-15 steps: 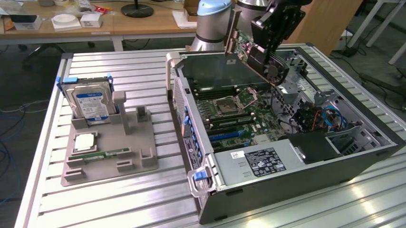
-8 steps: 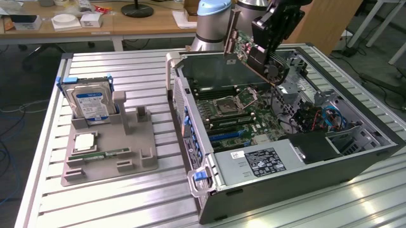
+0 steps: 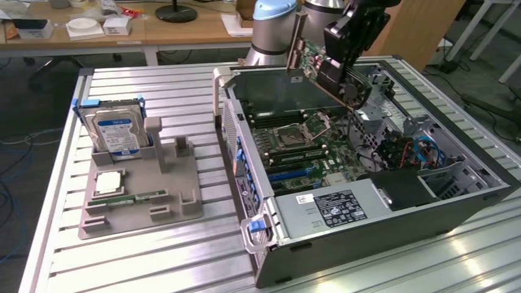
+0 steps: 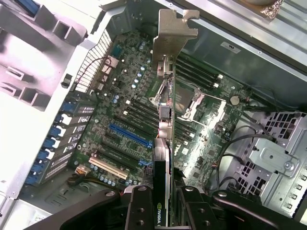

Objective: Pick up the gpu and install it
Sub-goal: 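Insert the gpu into the slot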

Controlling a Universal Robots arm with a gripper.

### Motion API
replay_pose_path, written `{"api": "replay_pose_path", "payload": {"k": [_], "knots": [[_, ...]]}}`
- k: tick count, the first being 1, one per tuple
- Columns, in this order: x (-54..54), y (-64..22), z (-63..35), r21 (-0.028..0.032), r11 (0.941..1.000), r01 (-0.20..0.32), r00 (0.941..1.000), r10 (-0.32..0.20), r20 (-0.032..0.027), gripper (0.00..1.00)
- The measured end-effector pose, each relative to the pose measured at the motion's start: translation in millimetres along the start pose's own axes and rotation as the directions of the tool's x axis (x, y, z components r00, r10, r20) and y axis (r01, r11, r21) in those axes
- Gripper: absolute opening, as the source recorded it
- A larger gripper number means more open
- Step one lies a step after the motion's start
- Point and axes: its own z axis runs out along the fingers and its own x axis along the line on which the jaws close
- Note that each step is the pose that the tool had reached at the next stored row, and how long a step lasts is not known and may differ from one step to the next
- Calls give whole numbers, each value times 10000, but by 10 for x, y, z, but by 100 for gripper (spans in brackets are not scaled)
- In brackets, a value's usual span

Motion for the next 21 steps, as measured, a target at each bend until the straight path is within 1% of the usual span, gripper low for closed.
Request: {"api": "replay_pose_path", "payload": {"k": [21], "knots": [[4, -9, -1, -17, 9974, 722, 9974, -722, -34, 26]]}}
